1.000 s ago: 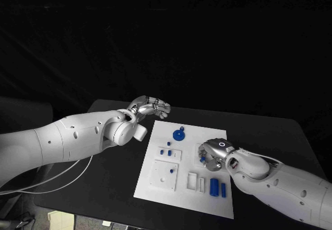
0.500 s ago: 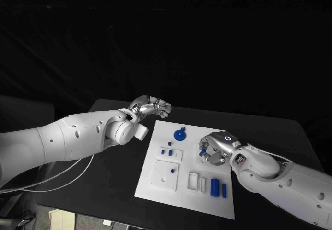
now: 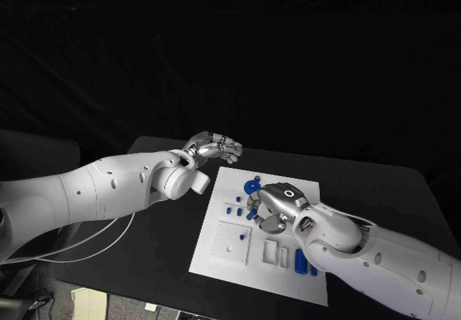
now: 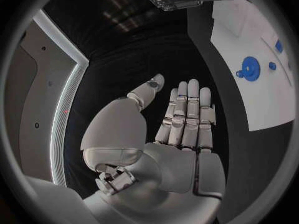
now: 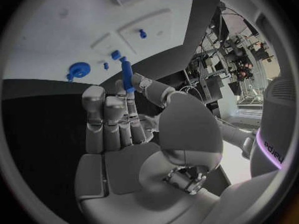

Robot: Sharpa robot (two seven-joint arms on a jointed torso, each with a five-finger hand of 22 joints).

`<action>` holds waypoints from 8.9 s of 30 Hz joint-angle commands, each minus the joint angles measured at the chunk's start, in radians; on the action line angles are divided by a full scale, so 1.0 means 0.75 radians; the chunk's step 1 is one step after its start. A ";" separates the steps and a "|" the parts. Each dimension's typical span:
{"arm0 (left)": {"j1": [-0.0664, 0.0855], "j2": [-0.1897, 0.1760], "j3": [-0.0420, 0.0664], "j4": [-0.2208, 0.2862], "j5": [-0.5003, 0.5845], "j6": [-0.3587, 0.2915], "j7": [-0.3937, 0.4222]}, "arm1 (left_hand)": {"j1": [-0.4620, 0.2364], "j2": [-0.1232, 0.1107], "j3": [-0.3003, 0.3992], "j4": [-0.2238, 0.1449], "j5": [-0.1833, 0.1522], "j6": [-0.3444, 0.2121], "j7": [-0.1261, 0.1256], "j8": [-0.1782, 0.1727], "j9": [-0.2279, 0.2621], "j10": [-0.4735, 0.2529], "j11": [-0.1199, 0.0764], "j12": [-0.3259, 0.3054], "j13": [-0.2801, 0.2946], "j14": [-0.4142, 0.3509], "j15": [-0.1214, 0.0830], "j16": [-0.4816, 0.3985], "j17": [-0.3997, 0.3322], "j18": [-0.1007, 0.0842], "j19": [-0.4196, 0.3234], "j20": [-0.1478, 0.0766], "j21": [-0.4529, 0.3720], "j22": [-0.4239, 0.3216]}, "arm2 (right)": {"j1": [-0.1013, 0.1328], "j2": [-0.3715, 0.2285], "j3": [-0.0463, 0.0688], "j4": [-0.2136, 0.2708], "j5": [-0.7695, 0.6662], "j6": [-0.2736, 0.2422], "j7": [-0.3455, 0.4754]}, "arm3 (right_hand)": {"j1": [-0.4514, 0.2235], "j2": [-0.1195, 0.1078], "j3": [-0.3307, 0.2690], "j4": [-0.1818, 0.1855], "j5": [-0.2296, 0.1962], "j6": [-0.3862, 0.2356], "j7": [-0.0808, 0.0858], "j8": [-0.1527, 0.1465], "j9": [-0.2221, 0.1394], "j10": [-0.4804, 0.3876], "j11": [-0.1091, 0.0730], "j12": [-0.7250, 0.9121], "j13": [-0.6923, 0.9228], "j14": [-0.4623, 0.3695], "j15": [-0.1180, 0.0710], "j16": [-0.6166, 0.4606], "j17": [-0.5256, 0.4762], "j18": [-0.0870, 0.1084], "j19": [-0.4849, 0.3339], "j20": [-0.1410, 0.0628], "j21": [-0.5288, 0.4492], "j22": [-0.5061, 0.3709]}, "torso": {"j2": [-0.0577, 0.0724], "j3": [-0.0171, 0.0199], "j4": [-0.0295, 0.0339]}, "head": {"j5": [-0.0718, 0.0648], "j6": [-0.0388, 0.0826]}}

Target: Assemble the parts on the task board

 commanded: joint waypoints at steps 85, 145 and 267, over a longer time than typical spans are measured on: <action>0.002 0.046 0.001 -0.018 0.018 0.019 0.018 | -0.002 -0.001 -0.001 0.001 -0.003 -0.013 0.001 0.008 -0.002 -0.010 0.000 -0.002 -0.003 0.007 0.005 -0.019 0.014 0.019 -0.008 0.006 -0.011 0.005 | -0.101 0.286 -0.188 -0.187 -0.210 0.168 -0.048 | -0.001 0.010 0.020 -0.015 -0.001 0.009 -0.002 0.003 0.005 0.054 -0.012 -0.001 0.009 -0.015 -0.021 0.002 -0.001 0.135 -0.006 -0.018 0.010 0.024 | 0.001 -0.0021 0.0009 | 0.048 -0.044; -0.012 0.023 -0.002 -0.053 0.023 0.030 0.021 | -0.006 -0.002 -0.003 0.003 -0.003 -0.014 0.002 0.009 -0.003 -0.010 0.000 -0.002 -0.004 0.009 0.006 -0.027 0.024 0.019 -0.008 0.007 -0.013 0.007 | 0.106 -0.337 -0.006 0.102 0.892 0.290 -0.109 | -0.218 -0.045 -0.375 0.037 0.081 -0.167 0.010 -0.066 -0.006 -0.009 -0.060 0.535 0.391 -0.022 -0.068 0.016 -0.016 0.135 0.004 -0.023 -0.022 0.015 | -0.024 0.0151 -0.0277 | -0.048 0.006; -0.040 0.035 -0.004 -0.033 0.035 0.052 0.007 | -0.022 0.001 -0.008 0.007 -0.003 -0.015 0.001 0.013 -0.005 -0.009 0.000 -0.001 -0.006 0.010 0.007 -0.045 0.044 0.019 -0.010 0.007 -0.018 0.013 | 0.102 -0.179 -0.180 0.060 1.165 0.367 -0.542 | -0.583 0.060 -0.244 0.153 0.003 -0.059 -0.021 -0.073 0.172 -0.113 -0.092 1.470 1.267 -0.017 -0.095 0.120 0.180 0.135 -0.013 -0.055 0.150 0.023 | -0.036 0.0144 -0.0207 | -0.157 -0.032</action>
